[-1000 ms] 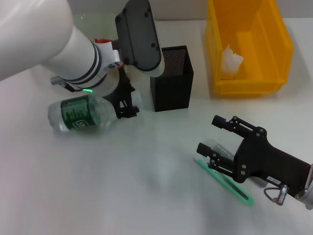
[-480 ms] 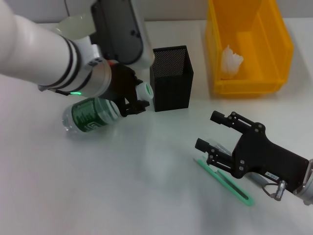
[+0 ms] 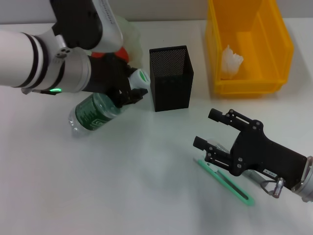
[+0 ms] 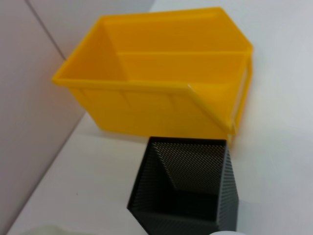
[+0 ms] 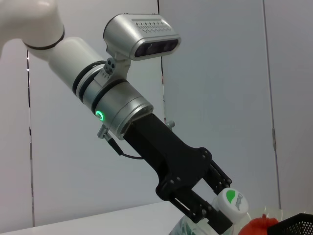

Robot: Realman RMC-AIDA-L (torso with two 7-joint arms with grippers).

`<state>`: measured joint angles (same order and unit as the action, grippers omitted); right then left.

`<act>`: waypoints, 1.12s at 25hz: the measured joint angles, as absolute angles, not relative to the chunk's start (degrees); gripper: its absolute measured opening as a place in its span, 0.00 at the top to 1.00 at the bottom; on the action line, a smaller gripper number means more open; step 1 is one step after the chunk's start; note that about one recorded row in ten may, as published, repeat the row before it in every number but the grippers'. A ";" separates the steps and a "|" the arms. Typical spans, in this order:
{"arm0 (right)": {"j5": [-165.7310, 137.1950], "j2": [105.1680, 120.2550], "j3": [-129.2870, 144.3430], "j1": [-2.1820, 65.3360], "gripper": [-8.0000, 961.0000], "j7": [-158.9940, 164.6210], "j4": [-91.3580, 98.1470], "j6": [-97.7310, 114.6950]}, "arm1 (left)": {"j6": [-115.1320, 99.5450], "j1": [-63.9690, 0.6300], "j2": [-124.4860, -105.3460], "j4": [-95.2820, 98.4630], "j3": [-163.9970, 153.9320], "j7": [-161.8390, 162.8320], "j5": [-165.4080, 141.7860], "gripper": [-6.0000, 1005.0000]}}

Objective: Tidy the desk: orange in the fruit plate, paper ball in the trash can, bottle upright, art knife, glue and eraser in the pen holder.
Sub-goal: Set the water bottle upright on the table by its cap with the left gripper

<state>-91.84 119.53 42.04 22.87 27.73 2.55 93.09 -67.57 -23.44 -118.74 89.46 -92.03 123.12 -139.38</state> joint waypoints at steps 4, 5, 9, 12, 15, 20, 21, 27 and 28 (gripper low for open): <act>-91.84 119.53 42.01 23.15 0.26 27.73 2.48 93.07 | -65.62 -21.70 -118.69 89.22 -90.72 120.89 -135.87 0.56; -91.84 119.53 42.01 23.22 0.26 27.73 2.35 93.04 | -65.47 -21.23 -118.67 89.11 -90.23 120.14 -134.58 0.56; -91.84 119.60 42.01 23.22 0.26 27.58 2.29 92.96 | -64.34 -19.57 -118.67 88.29 -88.87 117.26 -129.69 0.56; -91.84 119.62 42.01 23.26 0.26 27.58 2.28 92.95 | -62.88 -18.15 -118.65 86.82 -87.33 115.02 -126.24 0.56; -91.84 119.62 42.06 23.30 0.26 27.58 2.26 92.95 | -61.40 -17.23 -118.71 85.94 -86.56 114.84 -125.16 0.56; -91.84 119.62 42.03 23.30 0.26 27.59 2.17 92.94 | -57.76 -15.02 -118.68 84.64 -86.48 113.00 -120.02 0.55; -91.84 119.62 42.02 23.30 0.26 27.58 2.15 92.95 | -57.76 -15.02 -118.68 84.64 -86.48 113.00 -120.02 0.55; -91.84 119.62 42.11 23.29 0.26 27.62 2.02 92.93 | -55.87 -13.55 -118.69 82.42 -85.68 109.55 -114.99 0.55; -91.84 119.62 42.15 23.29 0.26 27.64 2.01 92.90 | -55.49 -13.34 -118.69 82.02 -85.50 109.38 -114.67 0.55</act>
<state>-91.84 119.62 42.15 23.29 27.64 2.01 92.90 -55.49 -13.34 -118.69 82.02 -85.50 109.38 -114.67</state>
